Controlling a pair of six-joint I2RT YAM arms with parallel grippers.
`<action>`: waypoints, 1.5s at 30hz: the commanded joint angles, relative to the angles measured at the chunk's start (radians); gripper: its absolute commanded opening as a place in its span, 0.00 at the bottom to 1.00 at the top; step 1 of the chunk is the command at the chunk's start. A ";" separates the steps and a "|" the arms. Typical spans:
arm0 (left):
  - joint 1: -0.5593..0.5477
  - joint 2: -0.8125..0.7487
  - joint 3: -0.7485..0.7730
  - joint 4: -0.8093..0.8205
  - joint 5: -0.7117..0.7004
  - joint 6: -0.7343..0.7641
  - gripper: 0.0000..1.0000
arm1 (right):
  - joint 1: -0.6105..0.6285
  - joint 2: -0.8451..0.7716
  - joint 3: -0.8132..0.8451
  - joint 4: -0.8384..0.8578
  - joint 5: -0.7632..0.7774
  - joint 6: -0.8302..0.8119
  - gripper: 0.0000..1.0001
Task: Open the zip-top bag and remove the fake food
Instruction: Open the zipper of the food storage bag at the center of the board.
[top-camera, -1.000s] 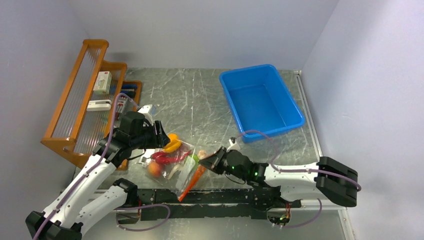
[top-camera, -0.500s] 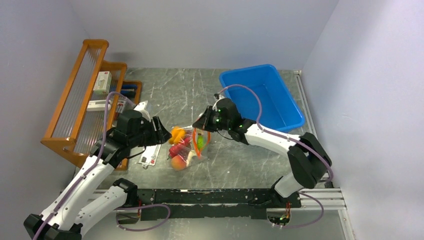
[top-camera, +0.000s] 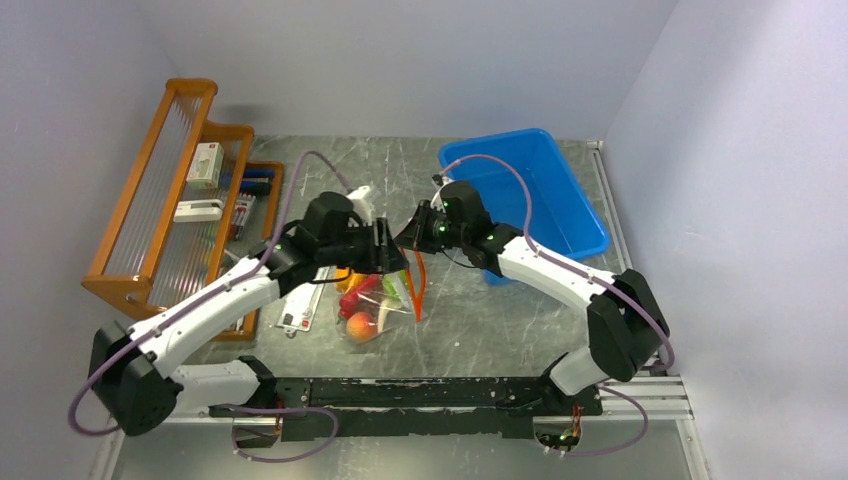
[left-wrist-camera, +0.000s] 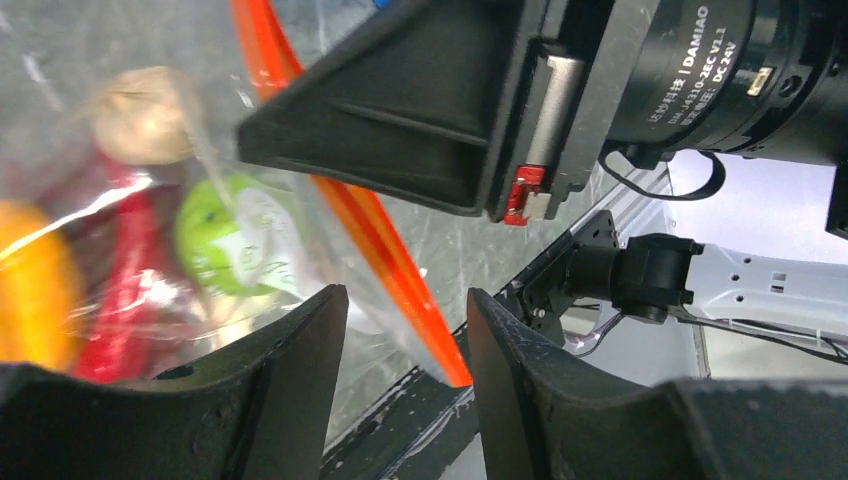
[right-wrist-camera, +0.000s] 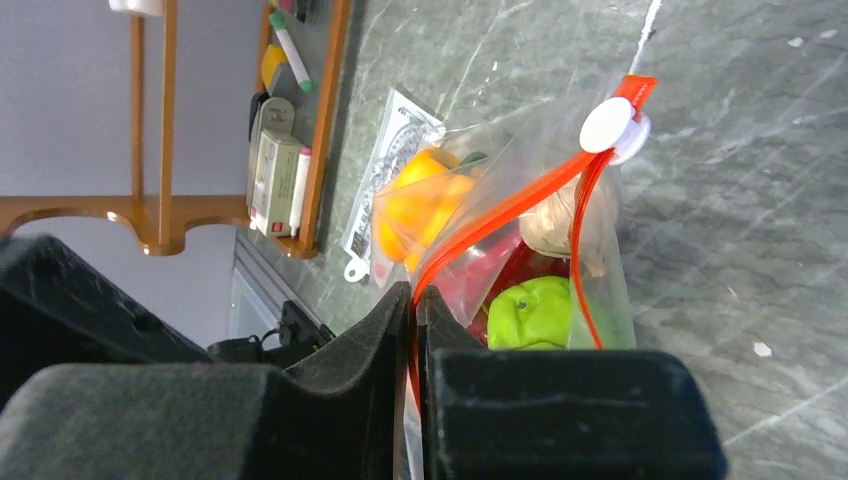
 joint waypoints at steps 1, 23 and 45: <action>-0.097 0.050 0.071 0.028 -0.153 -0.090 0.59 | -0.027 -0.059 -0.056 0.024 0.016 0.068 0.08; -0.320 0.224 0.209 -0.053 -0.515 -0.255 0.52 | -0.118 -0.126 -0.085 0.034 -0.177 0.115 0.11; -0.340 0.305 0.352 -0.281 -0.579 -0.234 0.47 | -0.124 -0.126 -0.115 0.057 -0.174 0.102 0.06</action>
